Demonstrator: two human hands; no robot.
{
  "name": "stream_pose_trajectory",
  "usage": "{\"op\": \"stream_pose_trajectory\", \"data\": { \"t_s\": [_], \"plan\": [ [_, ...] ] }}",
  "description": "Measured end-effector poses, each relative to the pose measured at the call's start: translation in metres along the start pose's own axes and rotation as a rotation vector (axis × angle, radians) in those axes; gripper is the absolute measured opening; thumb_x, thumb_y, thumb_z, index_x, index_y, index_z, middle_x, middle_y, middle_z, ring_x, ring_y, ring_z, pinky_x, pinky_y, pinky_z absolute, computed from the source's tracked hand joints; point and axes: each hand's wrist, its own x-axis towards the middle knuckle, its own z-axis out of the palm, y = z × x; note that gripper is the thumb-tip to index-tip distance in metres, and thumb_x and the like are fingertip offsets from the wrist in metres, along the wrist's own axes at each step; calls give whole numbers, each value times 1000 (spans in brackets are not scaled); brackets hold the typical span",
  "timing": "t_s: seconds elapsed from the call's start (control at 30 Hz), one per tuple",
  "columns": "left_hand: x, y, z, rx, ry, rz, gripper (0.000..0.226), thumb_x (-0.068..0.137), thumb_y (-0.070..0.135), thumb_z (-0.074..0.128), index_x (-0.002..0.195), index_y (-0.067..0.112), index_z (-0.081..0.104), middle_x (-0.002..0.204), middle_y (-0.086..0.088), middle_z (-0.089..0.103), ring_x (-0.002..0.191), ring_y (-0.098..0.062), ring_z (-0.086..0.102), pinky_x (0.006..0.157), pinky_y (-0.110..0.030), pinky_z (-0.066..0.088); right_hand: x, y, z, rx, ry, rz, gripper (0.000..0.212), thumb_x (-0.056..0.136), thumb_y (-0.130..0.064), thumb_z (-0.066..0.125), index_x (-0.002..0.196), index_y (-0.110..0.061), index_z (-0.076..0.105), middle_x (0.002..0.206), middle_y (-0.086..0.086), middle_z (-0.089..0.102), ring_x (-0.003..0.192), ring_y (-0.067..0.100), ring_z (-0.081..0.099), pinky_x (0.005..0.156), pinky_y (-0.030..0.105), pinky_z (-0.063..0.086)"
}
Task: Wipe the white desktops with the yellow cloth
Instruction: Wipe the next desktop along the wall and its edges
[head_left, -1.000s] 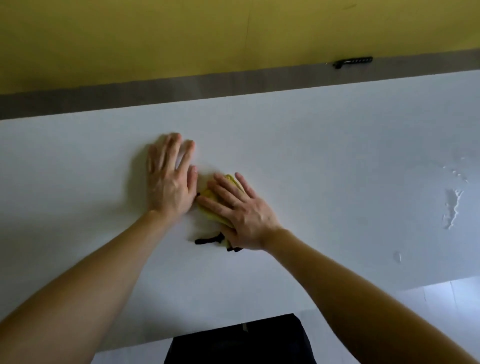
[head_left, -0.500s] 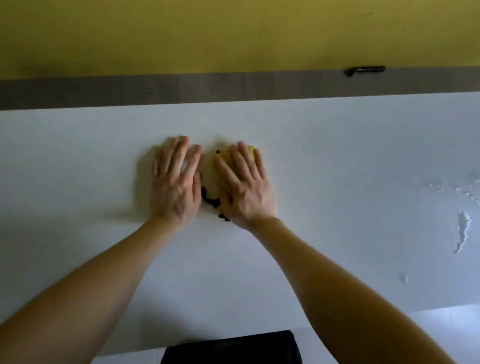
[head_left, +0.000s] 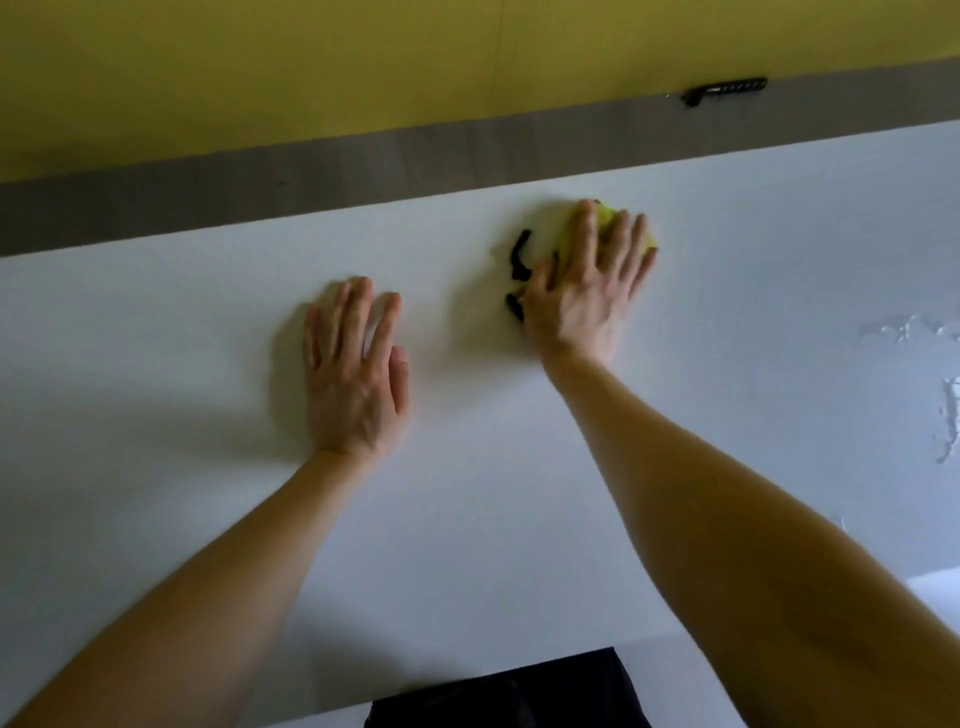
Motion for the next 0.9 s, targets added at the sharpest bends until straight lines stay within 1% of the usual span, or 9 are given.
{"op": "stream_pose_trajectory", "data": {
  "t_s": [0.1,0.2,0.27,0.37,0.47,0.53,0.7,0.8,0.9],
  "plan": [
    [0,-2,3,22,27,-14,50,112,29,47,159,11,52,170,-16,41,162,-35,32,128,-63,26,-30,-56,21,42,-181,-709,64,105,-43,51,166,-23,44,173,20,34,167,39,15,135,56,6],
    [-1,-3,4,8,22,0,51,111,27,46,159,11,52,170,-17,41,162,-36,32,128,-64,26,1,-29,16,33,-254,-978,63,107,-49,50,167,-29,41,175,13,34,167,33,15,136,56,8],
    [-1,-4,3,8,14,5,52,110,25,47,161,13,50,172,-15,38,163,-35,28,128,-64,25,32,19,4,44,-204,-845,63,106,-43,53,167,-29,42,174,12,36,167,35,18,134,60,13],
    [-2,-2,3,-14,20,2,53,110,24,46,162,13,49,173,-15,36,164,-36,27,128,-65,25,66,91,-21,38,-32,-241,68,102,-43,49,167,-29,40,174,11,35,167,35,17,133,61,14],
    [0,-1,5,-8,20,8,53,109,22,47,162,12,49,173,-16,35,164,-37,27,128,-65,24,72,79,-21,-33,37,190,75,98,-45,41,170,-26,31,178,15,23,168,34,7,135,56,5],
    [-2,-1,4,2,7,12,54,109,22,46,162,12,48,173,-16,35,164,-37,26,128,-65,24,57,28,-8,-49,5,99,75,101,-45,40,171,-22,29,178,21,20,168,38,7,135,57,2],
    [1,-2,4,60,-7,-24,53,110,25,43,160,7,48,170,-20,39,161,-37,33,127,-64,27,7,-87,33,21,-149,-746,65,102,-47,47,163,-22,49,167,18,43,165,39,22,135,56,7],
    [1,-1,4,59,7,-8,52,109,23,46,157,5,50,171,-19,38,162,-37,32,127,-64,27,22,-63,29,59,-152,-845,63,102,-46,53,161,-24,51,167,14,46,164,37,25,134,57,13],
    [-1,-2,3,35,7,12,52,109,22,47,157,6,51,172,-18,36,164,-37,27,127,-65,25,62,24,9,40,-92,-621,66,97,-38,59,161,-24,51,165,13,47,163,39,26,133,60,15]
  ]
}}
